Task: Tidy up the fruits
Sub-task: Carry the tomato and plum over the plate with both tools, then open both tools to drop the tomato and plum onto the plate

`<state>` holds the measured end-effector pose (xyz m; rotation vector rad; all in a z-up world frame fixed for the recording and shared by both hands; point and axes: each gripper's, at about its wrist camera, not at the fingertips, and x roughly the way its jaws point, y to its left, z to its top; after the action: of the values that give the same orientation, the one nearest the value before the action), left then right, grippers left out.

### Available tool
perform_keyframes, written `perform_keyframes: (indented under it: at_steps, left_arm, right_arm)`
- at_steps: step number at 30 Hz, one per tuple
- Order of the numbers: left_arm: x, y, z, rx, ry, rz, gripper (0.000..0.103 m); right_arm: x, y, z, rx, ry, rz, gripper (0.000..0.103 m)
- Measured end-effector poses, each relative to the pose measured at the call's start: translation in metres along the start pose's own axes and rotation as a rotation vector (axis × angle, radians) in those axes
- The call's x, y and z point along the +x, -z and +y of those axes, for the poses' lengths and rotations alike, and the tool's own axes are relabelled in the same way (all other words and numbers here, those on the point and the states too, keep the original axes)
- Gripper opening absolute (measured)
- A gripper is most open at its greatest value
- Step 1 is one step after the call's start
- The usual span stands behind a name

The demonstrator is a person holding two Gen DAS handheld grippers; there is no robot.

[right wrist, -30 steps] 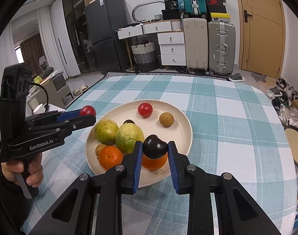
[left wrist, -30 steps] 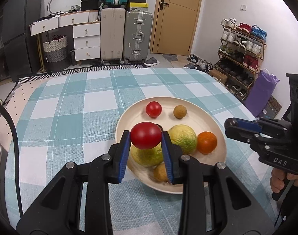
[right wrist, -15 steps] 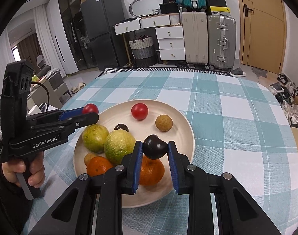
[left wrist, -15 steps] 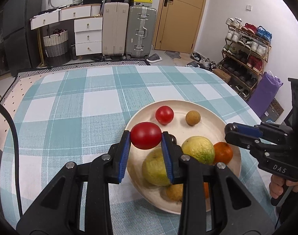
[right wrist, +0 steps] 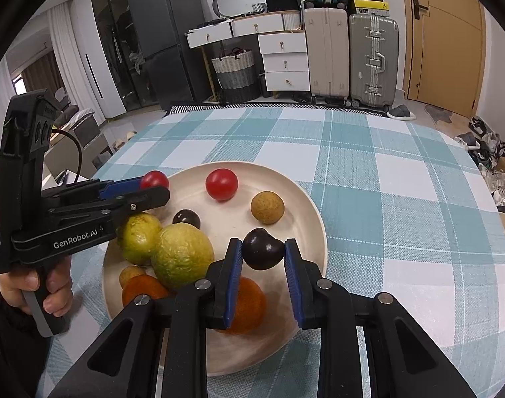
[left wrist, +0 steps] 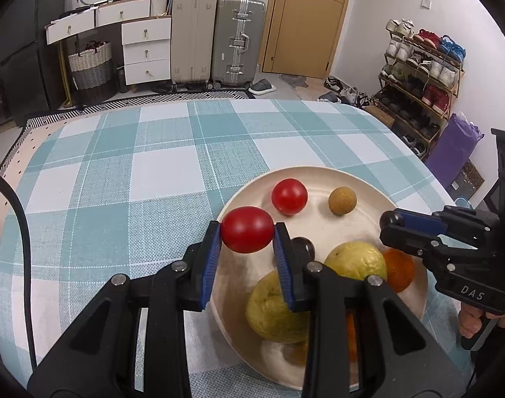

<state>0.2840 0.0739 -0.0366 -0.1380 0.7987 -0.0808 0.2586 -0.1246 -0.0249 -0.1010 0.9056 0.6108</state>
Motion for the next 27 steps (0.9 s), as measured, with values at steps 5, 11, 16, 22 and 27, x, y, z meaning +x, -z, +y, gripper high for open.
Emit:
perform_keyframes:
  at_steps: [5,11,16,22,27]
  left_arm:
    - [0.000,0.001,-0.003,0.018,-0.014,-0.004,0.029]
    - [-0.016,0.006,-0.005,0.004,0.010,-0.025,0.043]
    - [-0.043,0.016,-0.004,-0.023,0.007,-0.085,0.076]
    - [-0.087,0.032,-0.013,-0.017,-0.004,-0.173,0.097]
    - [-0.121,0.052,-0.025,-0.010,-0.016,-0.241,0.102]
  right_arm:
    - [0.003,0.001,-0.002,0.005,0.003,0.014,0.027]
    - [-0.004,0.005,-0.004,0.014,0.016,-0.002,0.040]
    - [-0.022,0.013,-0.004,0.016,0.036,-0.035,0.054]
    - [-0.054,0.028,-0.002,0.024,0.039,-0.103,0.090]
    - [-0.076,0.041,0.000,0.026,0.038,-0.159,0.103]
